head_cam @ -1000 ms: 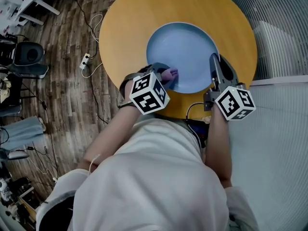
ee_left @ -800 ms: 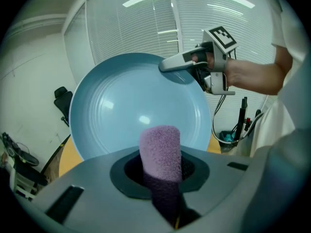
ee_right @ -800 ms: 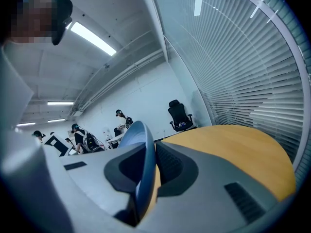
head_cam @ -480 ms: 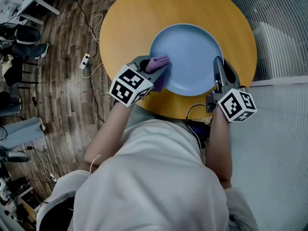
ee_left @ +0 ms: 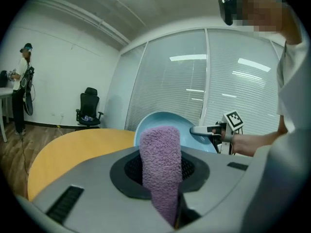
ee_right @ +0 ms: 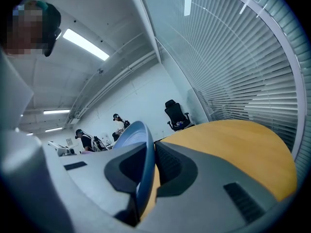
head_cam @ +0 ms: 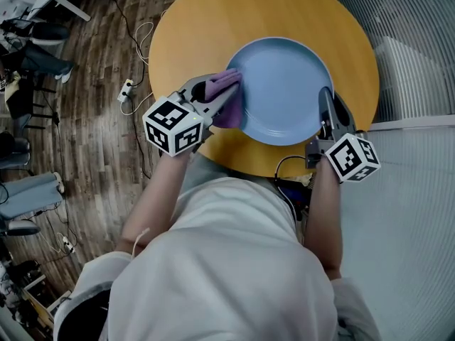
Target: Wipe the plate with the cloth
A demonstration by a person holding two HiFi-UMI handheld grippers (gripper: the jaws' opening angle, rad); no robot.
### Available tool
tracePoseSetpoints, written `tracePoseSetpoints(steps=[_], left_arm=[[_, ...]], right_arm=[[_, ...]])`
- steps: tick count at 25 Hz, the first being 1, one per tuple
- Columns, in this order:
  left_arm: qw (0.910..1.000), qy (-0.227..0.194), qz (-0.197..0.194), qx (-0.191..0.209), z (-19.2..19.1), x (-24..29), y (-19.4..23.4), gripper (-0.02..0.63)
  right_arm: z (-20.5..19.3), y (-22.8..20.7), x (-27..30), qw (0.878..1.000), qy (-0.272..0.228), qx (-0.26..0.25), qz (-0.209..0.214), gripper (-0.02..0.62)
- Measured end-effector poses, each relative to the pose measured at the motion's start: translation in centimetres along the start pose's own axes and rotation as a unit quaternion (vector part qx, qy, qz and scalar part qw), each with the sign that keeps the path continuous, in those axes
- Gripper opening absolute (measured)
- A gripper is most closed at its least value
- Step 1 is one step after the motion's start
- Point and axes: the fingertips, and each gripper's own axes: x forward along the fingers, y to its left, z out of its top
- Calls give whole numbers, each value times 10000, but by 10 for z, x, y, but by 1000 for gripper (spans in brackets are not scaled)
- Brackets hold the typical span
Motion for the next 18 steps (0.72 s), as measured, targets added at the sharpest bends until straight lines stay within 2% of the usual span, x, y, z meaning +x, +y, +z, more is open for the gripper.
tracePoseSetpoints(steps=[6, 12, 18], left_arm=[[9973, -575, 54, -454, 17, -12, 15, 83], [9961, -803, 165, -337, 21, -26, 19, 83], [9936, -1067, 375, 23, 41, -39, 32, 83]], right_arm=[[1, -7, 0, 10000, 11, 94, 2, 40], [1, -9, -6, 9998, -37, 172, 17, 40], [9, -9, 1, 9996, -34, 277, -20, 38]])
